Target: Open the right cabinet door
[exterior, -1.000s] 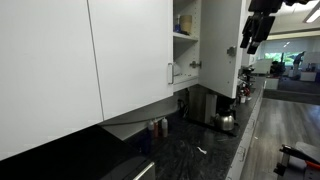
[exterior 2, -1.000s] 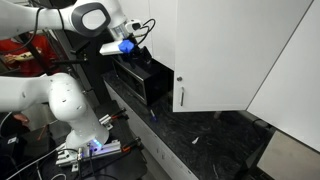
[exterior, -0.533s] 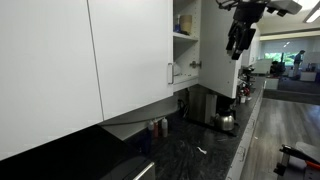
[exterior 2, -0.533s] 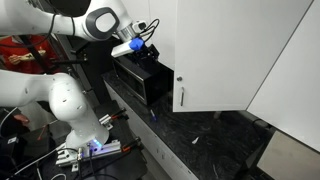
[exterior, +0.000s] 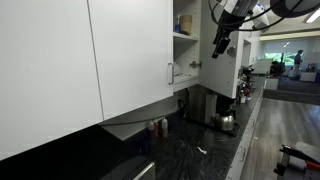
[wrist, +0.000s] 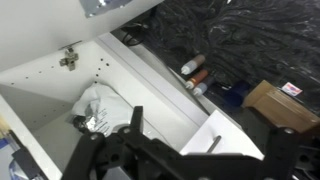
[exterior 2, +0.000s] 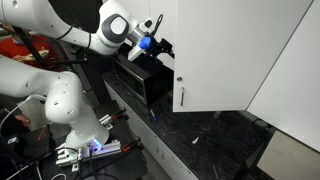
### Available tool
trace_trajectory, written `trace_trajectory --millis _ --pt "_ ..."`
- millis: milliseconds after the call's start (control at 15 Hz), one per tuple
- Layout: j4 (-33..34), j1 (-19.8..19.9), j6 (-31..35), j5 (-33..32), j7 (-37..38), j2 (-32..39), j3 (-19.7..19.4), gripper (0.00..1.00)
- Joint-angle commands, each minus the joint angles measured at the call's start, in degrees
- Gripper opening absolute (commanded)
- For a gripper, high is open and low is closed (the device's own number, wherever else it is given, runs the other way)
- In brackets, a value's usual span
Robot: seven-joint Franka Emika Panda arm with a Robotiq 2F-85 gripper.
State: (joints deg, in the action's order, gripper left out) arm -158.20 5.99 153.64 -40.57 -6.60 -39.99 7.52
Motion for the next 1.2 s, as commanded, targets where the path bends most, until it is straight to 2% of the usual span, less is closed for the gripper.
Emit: trace_trajectory --millis 0,267,467,1067,1133 --pt "2.7 11.6 3.5 -12.0 12.7 1.9 9.2 1.0" --pt "4.5 18.3 -0.1 -21.4 24.4 0.8 16.7 1.0" --pt "5.2 21.2 -2.0 -24.7 29.4 0.8 20.1 1.0" --pt "5.9 27.1 -8.6 -31.5 38.1 0.9 24.2 1.0" --pt "6.7 18.9 -15.0 -36.9 41.0 4.3 17.7 1.0"
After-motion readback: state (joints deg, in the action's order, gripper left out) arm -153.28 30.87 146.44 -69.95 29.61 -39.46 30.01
